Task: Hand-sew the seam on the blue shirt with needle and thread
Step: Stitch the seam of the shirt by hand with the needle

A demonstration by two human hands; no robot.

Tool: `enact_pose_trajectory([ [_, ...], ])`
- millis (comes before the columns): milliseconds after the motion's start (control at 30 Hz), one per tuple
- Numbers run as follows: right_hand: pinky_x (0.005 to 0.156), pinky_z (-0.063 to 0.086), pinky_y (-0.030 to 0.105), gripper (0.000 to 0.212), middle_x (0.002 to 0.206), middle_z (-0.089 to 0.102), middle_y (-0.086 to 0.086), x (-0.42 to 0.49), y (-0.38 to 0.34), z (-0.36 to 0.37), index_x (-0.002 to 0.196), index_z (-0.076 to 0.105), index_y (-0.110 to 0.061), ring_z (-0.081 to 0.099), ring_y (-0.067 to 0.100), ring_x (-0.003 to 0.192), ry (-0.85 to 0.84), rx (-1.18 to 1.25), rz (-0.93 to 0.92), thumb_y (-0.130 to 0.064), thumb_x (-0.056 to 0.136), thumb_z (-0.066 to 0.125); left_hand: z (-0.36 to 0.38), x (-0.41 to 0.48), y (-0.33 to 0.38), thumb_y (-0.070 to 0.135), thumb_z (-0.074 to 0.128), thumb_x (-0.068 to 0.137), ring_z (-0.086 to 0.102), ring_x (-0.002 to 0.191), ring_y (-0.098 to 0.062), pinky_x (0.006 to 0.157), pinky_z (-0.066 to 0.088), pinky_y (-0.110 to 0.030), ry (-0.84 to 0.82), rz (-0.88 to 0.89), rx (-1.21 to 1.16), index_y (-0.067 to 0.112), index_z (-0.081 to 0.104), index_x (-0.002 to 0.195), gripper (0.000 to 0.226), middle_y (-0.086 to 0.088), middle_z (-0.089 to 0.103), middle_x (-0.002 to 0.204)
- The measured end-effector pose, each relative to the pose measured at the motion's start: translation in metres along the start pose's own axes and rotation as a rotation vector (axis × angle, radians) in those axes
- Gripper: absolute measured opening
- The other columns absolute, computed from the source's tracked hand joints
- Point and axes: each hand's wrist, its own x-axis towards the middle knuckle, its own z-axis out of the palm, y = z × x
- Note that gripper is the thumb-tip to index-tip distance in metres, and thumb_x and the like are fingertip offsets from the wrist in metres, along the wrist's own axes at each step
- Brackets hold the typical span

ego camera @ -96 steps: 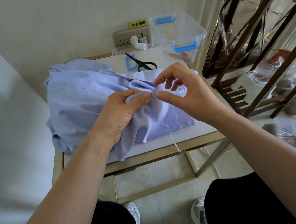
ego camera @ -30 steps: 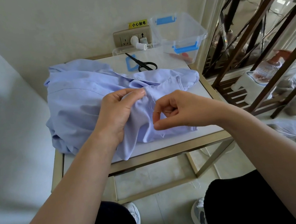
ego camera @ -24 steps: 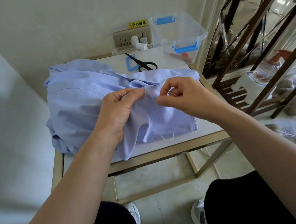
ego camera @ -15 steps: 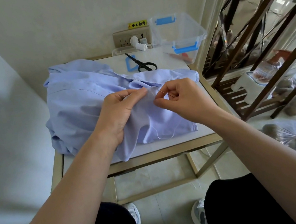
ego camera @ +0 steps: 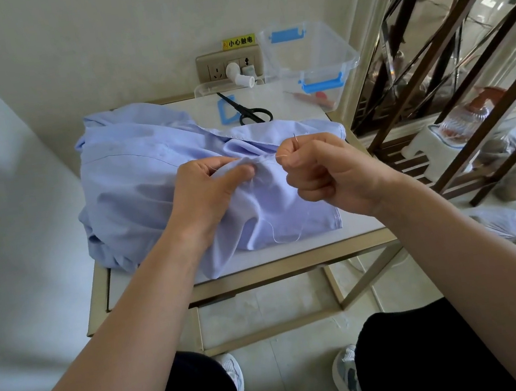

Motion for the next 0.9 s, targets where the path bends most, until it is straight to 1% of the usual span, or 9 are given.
enact_pose_trajectory([
  [100, 0.044, 0.015, 0.019, 0.036, 0.056, 0.018, -0.005, -0.003, -0.003, -0.005, 0.064, 0.023, -0.019, 0.015, 0.009, 0.049, 0.028, -0.165, 0.056, -0.02, 0.072, 0.058, 0.0, 0.0, -0.001, 0.018, 0.072, 0.084, 0.052, 0.066, -0.013, 0.065, 0.045, -0.028, 0.011, 0.014, -0.007, 0.002, 0.073, 0.082, 0.016, -0.003, 0.061, 0.069],
  [200, 0.047, 0.021, 0.02, 0.034, 0.053, 0.026, -0.005, -0.003, 0.0, -0.005, 0.059, 0.038, -0.015, 0.021, 0.009, 0.049, 0.234, -0.574, 0.038, -0.012, 0.084, 0.061, -0.003, 0.0, -0.001, 0.023, 0.072, 0.084, 0.047, 0.066, -0.012, 0.061, 0.04, -0.025, 0.005, 0.023, -0.018, -0.002, 0.071, 0.085, 0.025, -0.005, 0.052, 0.07],
  [300, 0.045, 0.023, 0.018, 0.032, 0.049, 0.028, -0.009, 0.001, 0.004, -0.006, 0.06, 0.042, -0.01, 0.023, 0.005, 0.044, 0.513, -0.611, -0.089, -0.01, 0.086, 0.061, -0.001, -0.002, 0.003, 0.017, 0.072, 0.084, 0.054, 0.063, -0.006, 0.06, 0.044, -0.016, -0.017, 0.008, -0.037, 0.011, 0.077, 0.081, 0.008, 0.005, 0.063, 0.065],
  [367, 0.043, 0.024, 0.015, 0.042, 0.043, 0.026, -0.014, 0.004, 0.004, -0.009, 0.057, 0.036, -0.012, 0.024, 0.005, 0.04, 0.593, -0.599, -0.138, -0.013, 0.088, 0.064, 0.001, -0.005, 0.005, 0.015, 0.072, 0.084, 0.059, 0.063, -0.003, 0.061, 0.046, -0.013, -0.039, 0.009, -0.045, 0.02, 0.078, 0.08, 0.008, 0.009, 0.068, 0.065],
  [467, 0.049, 0.029, 0.017, 0.049, 0.039, 0.029, -0.013, 0.005, 0.006, -0.011, 0.054, 0.035, -0.016, 0.028, 0.006, 0.04, 0.592, -0.641, -0.159, -0.021, 0.087, 0.071, 0.0, -0.004, 0.005, 0.016, 0.073, 0.083, 0.059, 0.063, -0.003, 0.062, 0.046, -0.014, -0.037, 0.002, -0.047, 0.02, 0.078, 0.08, 0.007, 0.009, 0.069, 0.065],
  [700, 0.049, 0.028, 0.013, 0.041, 0.048, 0.033, -0.013, 0.008, 0.007, -0.013, 0.062, 0.041, -0.023, 0.036, 0.003, 0.042, 0.65, -0.788, -0.255, -0.014, 0.081, 0.076, -0.001, -0.004, 0.006, 0.013, 0.074, 0.082, 0.059, 0.067, -0.011, 0.067, 0.046, -0.023, -0.076, -0.011, -0.031, 0.018, 0.077, 0.074, 0.009, -0.001, 0.068, 0.07],
  [767, 0.053, 0.034, 0.022, 0.038, 0.048, 0.034, -0.013, 0.008, 0.007, -0.013, 0.065, 0.043, -0.024, 0.037, 0.004, 0.042, 0.671, -0.796, -0.273, -0.014, 0.082, 0.075, -0.002, -0.004, 0.006, 0.014, 0.075, 0.082, 0.059, 0.067, -0.012, 0.067, 0.046, -0.024, -0.082, -0.024, -0.042, 0.016, 0.077, 0.076, 0.006, -0.003, 0.068, 0.071],
  [833, 0.067, 0.044, 0.036, 0.026, 0.047, 0.034, -0.011, 0.005, 0.006, -0.013, 0.077, 0.049, -0.021, 0.037, 0.009, 0.044, 0.65, -0.772, -0.244, -0.018, 0.084, 0.074, -0.003, -0.004, 0.007, 0.015, 0.075, 0.082, 0.061, 0.065, -0.011, 0.065, 0.048, -0.022, -0.083, -0.048, -0.068, 0.016, 0.076, 0.076, 0.006, -0.001, 0.069, 0.07],
  [900, 0.065, 0.046, 0.034, 0.023, 0.047, 0.034, -0.011, 0.001, 0.002, -0.013, 0.098, 0.053, -0.02, 0.037, 0.015, 0.047, 0.62, -0.657, -0.188, -0.021, 0.086, 0.072, -0.004, -0.005, 0.008, 0.018, 0.075, 0.082, 0.062, 0.064, -0.011, 0.064, 0.05, -0.021, -0.084, -0.082, -0.107, 0.018, 0.076, 0.077, 0.005, 0.001, 0.071, 0.07],
])
